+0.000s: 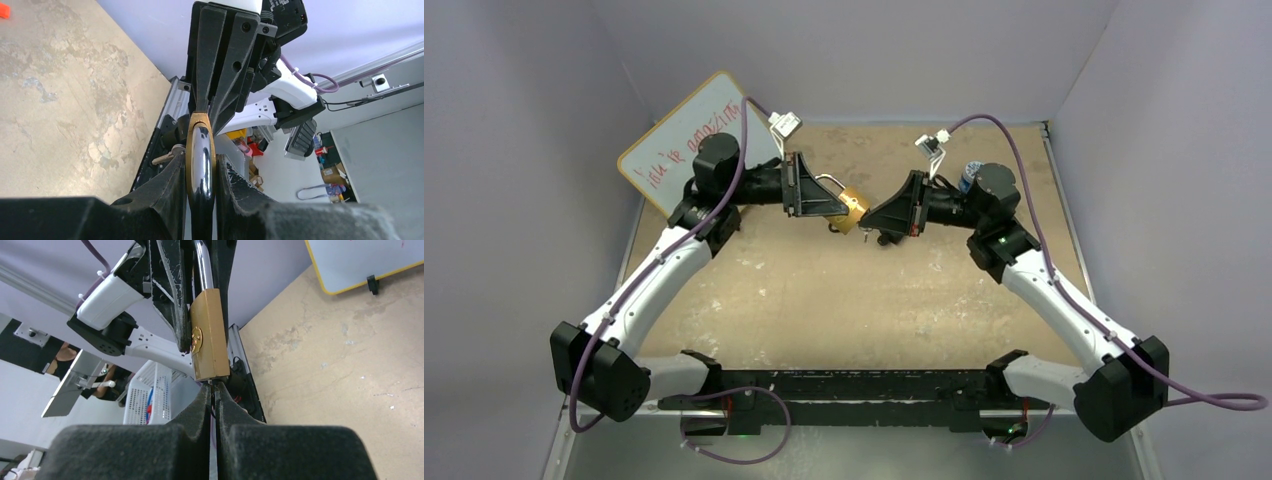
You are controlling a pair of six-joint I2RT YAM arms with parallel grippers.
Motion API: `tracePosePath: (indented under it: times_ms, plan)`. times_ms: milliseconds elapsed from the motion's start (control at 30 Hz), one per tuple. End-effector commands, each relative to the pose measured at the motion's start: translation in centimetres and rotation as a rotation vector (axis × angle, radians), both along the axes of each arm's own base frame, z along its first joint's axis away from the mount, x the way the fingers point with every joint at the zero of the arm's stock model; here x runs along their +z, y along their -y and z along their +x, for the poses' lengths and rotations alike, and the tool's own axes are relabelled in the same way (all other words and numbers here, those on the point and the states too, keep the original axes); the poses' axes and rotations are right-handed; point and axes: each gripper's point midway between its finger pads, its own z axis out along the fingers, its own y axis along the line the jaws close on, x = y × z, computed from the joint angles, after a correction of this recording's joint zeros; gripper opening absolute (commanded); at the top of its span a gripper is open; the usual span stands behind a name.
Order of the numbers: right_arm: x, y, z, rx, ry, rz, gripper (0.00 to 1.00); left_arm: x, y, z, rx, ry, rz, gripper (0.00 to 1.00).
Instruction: Unlock with the key
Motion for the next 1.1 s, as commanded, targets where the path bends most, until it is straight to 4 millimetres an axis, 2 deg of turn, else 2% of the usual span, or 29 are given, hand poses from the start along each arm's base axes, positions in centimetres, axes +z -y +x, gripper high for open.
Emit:
tracePosePath:
  times_ms: [0,100,267,567,800,967,1000,1067]
  plan:
    - [4.8,0.0,2.7,-0.122,0.119,0.125,0.00,2.5,-0.1,-3.7,-0.142,0.086,-0.056,0.00]
    - [5.1,-0.2,3.3,-0.134,0.083,0.167,0.00,2.3,0.1,-3.8,-0.153,0.087,-0.057,0.00]
    - [3.9,-0.5,3.6,-0.119,-0.063,0.163,0.00,2.5,0.2,-3.6,-0.126,0.141,-0.072,0.00]
    - [1.9,0.0,3.1,-0.077,-0.482,0.228,0.00,6.1,-1.7,-2.4,0.168,0.600,-0.175,0.00]
    - [1.8,0.7,2.0,0.066,-0.766,0.409,0.00,5.9,-1.6,-2.2,0.170,0.734,-0.240,0.00]
    - [2.6,1.3,1.5,0.114,-0.790,0.464,0.00,5.6,-1.3,-1.4,0.182,0.738,-0.247,0.00]
    - [2.3,1.4,1.7,0.092,-0.777,0.447,0.06,5.6,-1.3,-1.3,0.185,0.735,-0.241,0.00]
    - [1.2,1.7,2.4,0.007,-0.696,0.379,0.28,5.4,-1.3,-0.9,0.199,0.722,-0.221,0.00]
